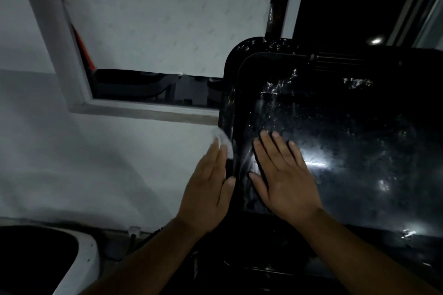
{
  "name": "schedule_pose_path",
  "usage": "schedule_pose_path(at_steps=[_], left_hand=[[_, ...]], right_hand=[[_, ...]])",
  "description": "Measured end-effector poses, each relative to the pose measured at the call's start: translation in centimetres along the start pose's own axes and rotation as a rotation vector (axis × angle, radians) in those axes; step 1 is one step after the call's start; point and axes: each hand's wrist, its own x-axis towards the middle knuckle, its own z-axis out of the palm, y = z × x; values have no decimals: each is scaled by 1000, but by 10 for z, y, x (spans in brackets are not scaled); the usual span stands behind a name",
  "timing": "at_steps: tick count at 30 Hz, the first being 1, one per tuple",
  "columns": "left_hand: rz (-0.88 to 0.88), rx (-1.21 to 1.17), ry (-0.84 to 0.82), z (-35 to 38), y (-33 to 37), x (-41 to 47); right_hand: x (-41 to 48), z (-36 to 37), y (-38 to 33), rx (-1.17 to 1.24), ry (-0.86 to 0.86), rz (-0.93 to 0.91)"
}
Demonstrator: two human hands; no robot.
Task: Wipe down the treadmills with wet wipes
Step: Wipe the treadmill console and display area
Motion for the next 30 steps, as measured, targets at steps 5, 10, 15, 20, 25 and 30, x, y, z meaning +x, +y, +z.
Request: schedule_pose_path(at_steps=[5, 10, 15, 20, 25, 30], left_hand=[[3, -34, -21, 6, 10, 2], [18, -17, -12, -2, 0, 26], [27, -19, -4, -1, 6, 26], [69, 62, -21, -8, -6, 34], [44, 92, 24, -10, 3, 59], [141, 64, 25, -13, -4, 28]], right_hand=[[-1, 0, 1, -16, 6, -8], [23, -1, 4, 12, 48, -30], [45, -2, 7, 30, 72, -8], [44, -2, 4, 35, 78, -2], [43, -1, 6, 64, 99, -17], [42, -1, 4, 69, 113, -13]])
